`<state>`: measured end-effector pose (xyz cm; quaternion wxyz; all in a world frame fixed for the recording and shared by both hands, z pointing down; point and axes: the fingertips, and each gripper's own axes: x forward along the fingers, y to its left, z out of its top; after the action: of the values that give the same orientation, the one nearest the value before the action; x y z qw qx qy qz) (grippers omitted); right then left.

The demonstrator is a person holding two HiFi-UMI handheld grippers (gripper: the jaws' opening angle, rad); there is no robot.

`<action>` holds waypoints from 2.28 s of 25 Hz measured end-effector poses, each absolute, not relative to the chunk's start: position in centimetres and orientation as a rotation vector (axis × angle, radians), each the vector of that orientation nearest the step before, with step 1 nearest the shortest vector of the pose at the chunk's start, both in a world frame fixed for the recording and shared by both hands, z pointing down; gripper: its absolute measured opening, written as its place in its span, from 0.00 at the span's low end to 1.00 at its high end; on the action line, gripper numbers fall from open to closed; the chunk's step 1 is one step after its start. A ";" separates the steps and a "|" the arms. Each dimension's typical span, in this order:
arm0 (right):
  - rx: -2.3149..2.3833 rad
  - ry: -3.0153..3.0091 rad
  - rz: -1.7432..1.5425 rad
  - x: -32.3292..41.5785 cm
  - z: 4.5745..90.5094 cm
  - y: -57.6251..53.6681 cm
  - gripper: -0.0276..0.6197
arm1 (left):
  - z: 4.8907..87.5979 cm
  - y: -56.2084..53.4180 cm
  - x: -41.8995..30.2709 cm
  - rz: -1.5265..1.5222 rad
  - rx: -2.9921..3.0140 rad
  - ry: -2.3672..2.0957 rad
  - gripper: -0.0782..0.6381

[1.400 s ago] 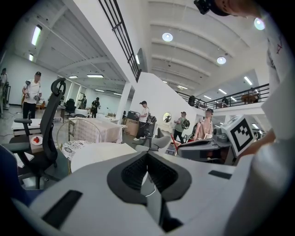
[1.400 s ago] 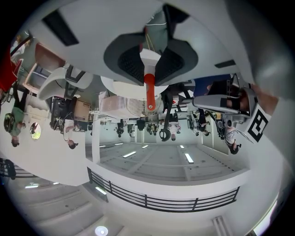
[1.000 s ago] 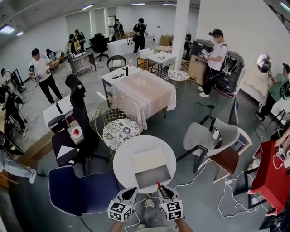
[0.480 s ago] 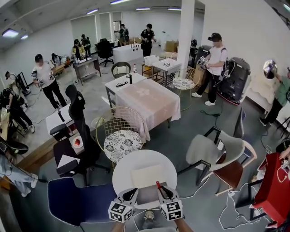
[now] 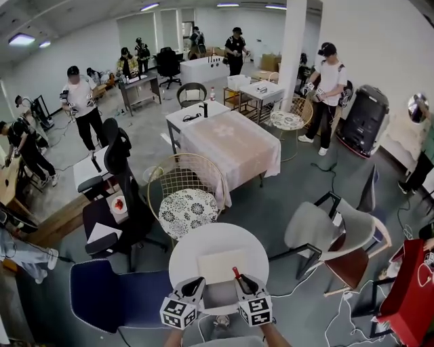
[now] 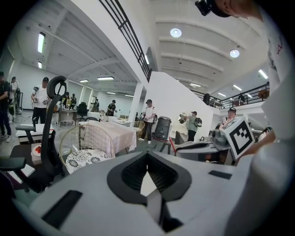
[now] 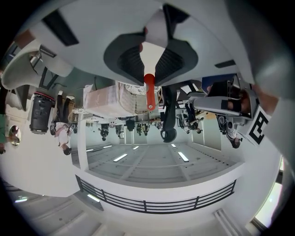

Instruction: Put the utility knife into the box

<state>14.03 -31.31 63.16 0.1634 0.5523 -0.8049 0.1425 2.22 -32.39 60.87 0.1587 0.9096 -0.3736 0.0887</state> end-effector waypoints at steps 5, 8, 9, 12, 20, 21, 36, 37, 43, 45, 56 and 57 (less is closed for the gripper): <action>1.527 -2.289 0.453 13.7 65.1 -31.8 0.17 | 62.3 -33.0 2.0 0.254 2.552 -1.085 0.13; 1.492 -2.282 0.489 13.3 66.2 -31.7 0.17 | 63.2 -33.1 1.8 0.268 2.519 -1.088 0.13; 1.481 -2.278 0.501 13.2 66.6 -31.6 0.17 | 63.6 -33.0 1.7 0.273 2.507 -1.089 0.13; 1.448 -2.264 0.541 12.9 68.1 -31.2 0.17 | 65.0 -32.7 1.3 0.294 2.468 -1.091 0.13; 1.349 -2.227 0.650 11.0 72.1 -28.8 0.17 | 68.2 -30.9 0.4 0.352 2.381 -1.073 0.13; 1.340 -2.223 0.662 10.8 72.5 -28.5 0.17 | 68.6 -30.8 0.3 0.356 2.375 -1.070 0.13; 1.063 -2.157 0.566 8.6 77.1 -26.5 0.17 | 70.8 -29.6 -1.2 0.383 2.301 -1.066 0.13; 1.003 -2.151 0.520 8.4 77.4 -26.4 0.17 | 70.8 -29.5 -1.4 0.381 2.296 -1.072 0.13; 0.587 -2.057 0.114 6.9 80.1 -25.2 0.17 | 70.8 -29.2 -3.1 0.366 2.263 -1.118 0.13; 0.459 -1.995 -0.052 7.0 81.0 -25.0 0.17 | 70.9 -29.1 -3.4 0.357 2.251 -1.131 0.13; 0.225 -1.886 -0.083 5.9 85.4 -25.3 0.17 | 71.0 -29.0 -4.7 0.328 2.208 -1.185 0.13; 0.216 -1.873 -0.070 5.9 85.9 -25.4 0.17 | 70.9 -29.0 -5.0 0.329 2.205 -1.191 0.13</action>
<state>5.91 -25.39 85.91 0.5870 0.0926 -0.8037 -0.0301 -5.04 -28.98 70.90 0.3023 0.8315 -0.4492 0.1240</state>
